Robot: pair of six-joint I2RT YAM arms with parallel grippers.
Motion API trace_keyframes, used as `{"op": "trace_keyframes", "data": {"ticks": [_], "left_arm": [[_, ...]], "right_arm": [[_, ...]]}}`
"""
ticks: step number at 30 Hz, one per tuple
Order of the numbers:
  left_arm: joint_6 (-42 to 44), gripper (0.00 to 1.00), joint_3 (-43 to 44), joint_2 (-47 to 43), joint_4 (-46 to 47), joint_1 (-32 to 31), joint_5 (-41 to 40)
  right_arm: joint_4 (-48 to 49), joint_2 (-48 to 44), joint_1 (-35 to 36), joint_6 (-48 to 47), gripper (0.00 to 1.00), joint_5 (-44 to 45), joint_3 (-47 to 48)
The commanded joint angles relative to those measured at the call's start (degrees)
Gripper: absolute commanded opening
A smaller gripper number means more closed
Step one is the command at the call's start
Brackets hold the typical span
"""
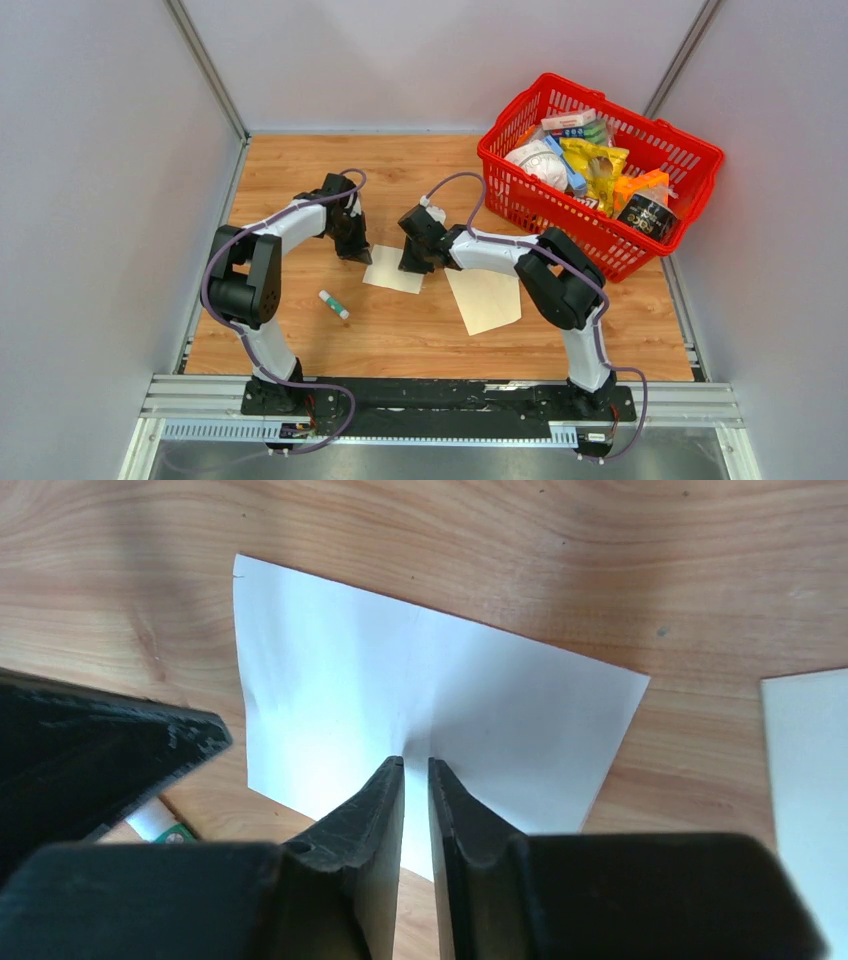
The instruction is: Place the letter into the envelope and seal it
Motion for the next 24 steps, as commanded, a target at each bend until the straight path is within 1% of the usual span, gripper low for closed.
{"op": "trace_keyframes", "data": {"ticks": [1, 4, 12, 17, 20, 22, 24], "left_arm": [[2.21, 0.03, 4.54, -1.66, -2.16, 0.53, -3.76], [3.79, 0.04, 7.00, 2.03, -3.84, 0.53, -4.21], [3.71, 0.04, 7.71, 6.43, -2.52, 0.53, -4.83], [3.27, 0.00, 6.83, 6.35, -1.99, 0.44, -4.74], [3.27, 0.00, 5.87, 5.65, -1.99, 0.35, -4.83], [3.09, 0.00, 5.08, 4.34, -1.99, 0.35, -5.27], [3.35, 0.00, 4.72, 2.67, -2.34, 0.26, -7.36]], "right_arm": [[-6.30, -4.49, -0.32, -4.95, 0.24, 4.24, 2.88], [-7.97, -5.80, -0.41, -5.48, 0.29, 3.90, 2.62], [-12.19, -6.78, -0.68, -6.71, 0.29, 6.88, 1.91], [-12.72, -4.50, -0.85, -6.71, 0.28, 6.01, 3.05], [-12.81, -2.74, -0.85, -6.71, 0.27, 5.48, 3.49], [-12.99, -1.51, -0.94, -6.62, 0.27, 4.95, 3.58], [-12.90, -0.71, -0.94, -6.62, 0.26, 4.69, 3.76]]}}
